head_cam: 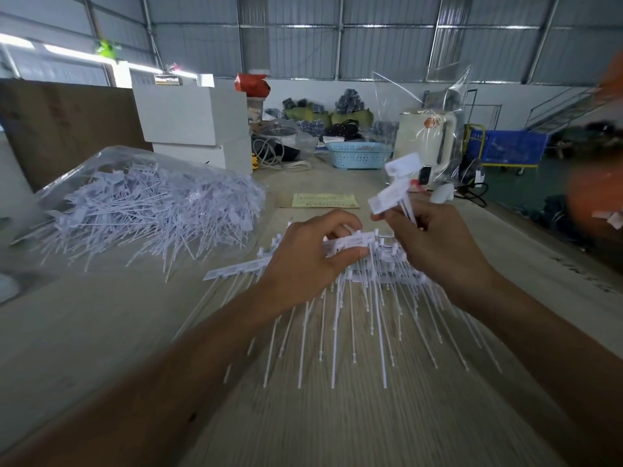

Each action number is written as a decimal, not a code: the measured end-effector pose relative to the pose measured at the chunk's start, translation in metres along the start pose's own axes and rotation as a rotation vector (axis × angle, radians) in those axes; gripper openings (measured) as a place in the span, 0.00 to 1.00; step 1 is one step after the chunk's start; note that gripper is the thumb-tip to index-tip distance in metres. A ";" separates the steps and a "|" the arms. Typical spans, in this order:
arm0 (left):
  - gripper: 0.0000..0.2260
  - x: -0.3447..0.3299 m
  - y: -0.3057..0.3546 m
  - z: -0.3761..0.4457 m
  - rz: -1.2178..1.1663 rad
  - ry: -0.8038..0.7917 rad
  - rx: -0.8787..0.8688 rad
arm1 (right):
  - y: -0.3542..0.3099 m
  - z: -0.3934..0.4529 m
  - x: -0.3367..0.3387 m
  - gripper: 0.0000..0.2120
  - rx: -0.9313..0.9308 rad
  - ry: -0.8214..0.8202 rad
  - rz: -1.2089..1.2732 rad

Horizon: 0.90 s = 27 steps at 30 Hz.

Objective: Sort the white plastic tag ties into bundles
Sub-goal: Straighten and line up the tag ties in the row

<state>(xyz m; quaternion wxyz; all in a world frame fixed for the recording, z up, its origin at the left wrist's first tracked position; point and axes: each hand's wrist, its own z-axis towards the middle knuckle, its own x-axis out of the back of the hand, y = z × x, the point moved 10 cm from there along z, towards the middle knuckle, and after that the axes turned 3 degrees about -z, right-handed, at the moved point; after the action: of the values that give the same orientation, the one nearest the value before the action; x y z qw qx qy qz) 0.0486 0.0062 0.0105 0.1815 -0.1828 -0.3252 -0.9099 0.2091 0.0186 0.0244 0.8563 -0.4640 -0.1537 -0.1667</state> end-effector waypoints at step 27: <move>0.06 0.002 -0.005 0.004 0.076 -0.028 0.001 | 0.026 -0.007 -0.026 0.12 -0.246 -0.242 0.210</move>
<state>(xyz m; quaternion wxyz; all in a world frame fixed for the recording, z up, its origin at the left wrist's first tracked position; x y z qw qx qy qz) 0.0451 0.0118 0.0116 0.2115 -0.2074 -0.3209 -0.8996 0.1974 0.0299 -0.0089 0.7811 -0.5952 -0.1850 -0.0370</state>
